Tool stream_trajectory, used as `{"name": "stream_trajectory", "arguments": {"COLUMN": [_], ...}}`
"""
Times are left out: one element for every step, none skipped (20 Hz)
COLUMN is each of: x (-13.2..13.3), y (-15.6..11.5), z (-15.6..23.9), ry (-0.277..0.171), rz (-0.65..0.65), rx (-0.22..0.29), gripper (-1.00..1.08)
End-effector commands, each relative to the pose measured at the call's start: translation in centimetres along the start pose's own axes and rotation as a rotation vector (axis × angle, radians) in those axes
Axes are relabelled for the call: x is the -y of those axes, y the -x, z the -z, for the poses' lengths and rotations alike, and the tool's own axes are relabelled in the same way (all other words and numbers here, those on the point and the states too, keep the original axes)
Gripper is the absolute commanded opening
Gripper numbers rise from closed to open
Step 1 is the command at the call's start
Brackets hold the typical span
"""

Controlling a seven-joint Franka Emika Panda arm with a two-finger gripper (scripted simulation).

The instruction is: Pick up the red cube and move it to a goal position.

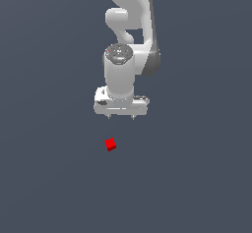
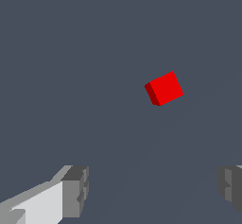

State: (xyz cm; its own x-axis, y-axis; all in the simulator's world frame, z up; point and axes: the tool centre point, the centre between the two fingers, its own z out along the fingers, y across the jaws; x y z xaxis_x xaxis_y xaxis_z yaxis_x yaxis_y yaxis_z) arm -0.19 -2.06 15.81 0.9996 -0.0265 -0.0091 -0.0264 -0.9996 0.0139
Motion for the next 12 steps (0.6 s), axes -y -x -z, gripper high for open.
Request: {"name": "stream_trajectory", "arguments": {"x": [0.0, 0.0, 0.0, -0.1, -0.1, -0.2, -0.3, -0.4, -0.5, -0.7, -0.8, -1.0], "y": [0.0, 0.0, 0.0, -0.1, -0.1, -0.2, -0.2, -0.3, -0.4, -0.5, -0.6, -0.8], "z": [0.0, 0.0, -0.1, -0.2, -0.3, -0.4, -0.6, -0.8, -1.1, -1.4, -1.7, -2.1], "ry": [0.0, 0.0, 0.0, 0.0, 0.0, 0.0, -0.001, -0.001, -0.001, -0.001, -0.002, -0.002], "rz": [0.0, 0.001, 0.002, 0.005, 0.009, 0.013, 0.019, 0.026, 0.034, 0.044, 0.054, 0.066], "rx": [0.0, 0.0, 0.0, 0.0, 0.0, 0.0, -0.001, -0.001, -0.001, -0.001, -0.002, -0.002], "gripper": [1.0, 1.0, 1.0, 1.0, 1.0, 1.0, 1.0, 1.0, 1.0, 1.0, 1.0, 1.0]}}
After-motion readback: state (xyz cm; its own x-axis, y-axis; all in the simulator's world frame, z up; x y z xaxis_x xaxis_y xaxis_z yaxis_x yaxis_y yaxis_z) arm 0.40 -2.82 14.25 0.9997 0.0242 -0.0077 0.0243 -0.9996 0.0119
